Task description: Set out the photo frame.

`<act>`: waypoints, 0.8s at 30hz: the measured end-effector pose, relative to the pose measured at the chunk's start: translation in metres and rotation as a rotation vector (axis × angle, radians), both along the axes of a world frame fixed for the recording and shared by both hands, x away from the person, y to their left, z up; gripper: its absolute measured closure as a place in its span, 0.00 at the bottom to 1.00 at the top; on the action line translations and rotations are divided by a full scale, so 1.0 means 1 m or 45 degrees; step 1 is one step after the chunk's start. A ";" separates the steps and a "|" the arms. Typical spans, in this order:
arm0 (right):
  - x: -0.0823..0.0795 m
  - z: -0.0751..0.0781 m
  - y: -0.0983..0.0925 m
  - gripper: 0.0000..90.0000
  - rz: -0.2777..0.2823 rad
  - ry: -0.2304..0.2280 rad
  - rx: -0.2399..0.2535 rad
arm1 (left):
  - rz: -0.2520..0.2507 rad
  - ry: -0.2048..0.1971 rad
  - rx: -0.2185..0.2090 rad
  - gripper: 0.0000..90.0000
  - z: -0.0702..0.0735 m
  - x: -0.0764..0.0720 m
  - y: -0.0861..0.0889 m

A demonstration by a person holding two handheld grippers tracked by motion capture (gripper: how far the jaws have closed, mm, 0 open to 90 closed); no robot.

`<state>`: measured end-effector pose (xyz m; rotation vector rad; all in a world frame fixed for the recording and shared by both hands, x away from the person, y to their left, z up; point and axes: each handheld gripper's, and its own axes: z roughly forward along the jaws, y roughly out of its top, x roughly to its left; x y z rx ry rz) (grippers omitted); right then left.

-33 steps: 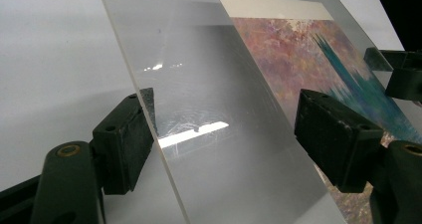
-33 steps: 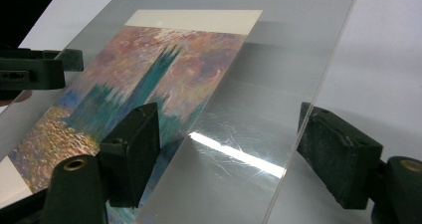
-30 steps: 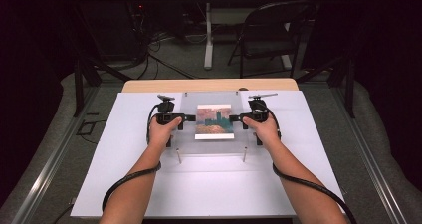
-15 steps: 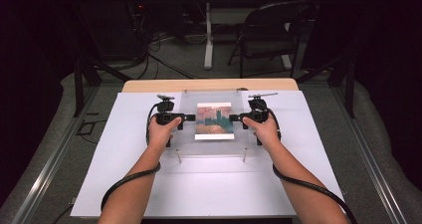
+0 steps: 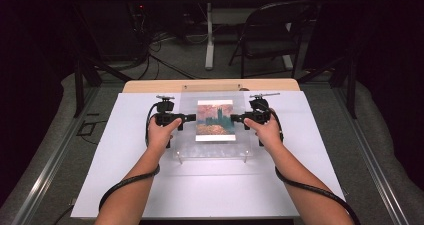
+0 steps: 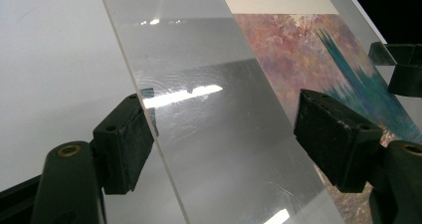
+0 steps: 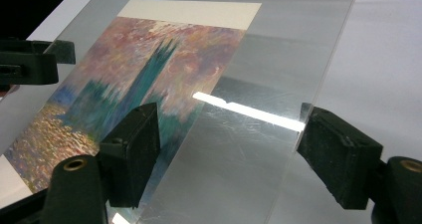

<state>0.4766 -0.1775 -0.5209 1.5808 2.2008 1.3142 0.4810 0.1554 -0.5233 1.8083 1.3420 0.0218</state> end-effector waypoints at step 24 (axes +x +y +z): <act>-0.021 0.023 0.003 0.27 0.048 -0.144 -0.080 | -0.025 -0.123 0.004 0.36 0.023 -0.022 0.007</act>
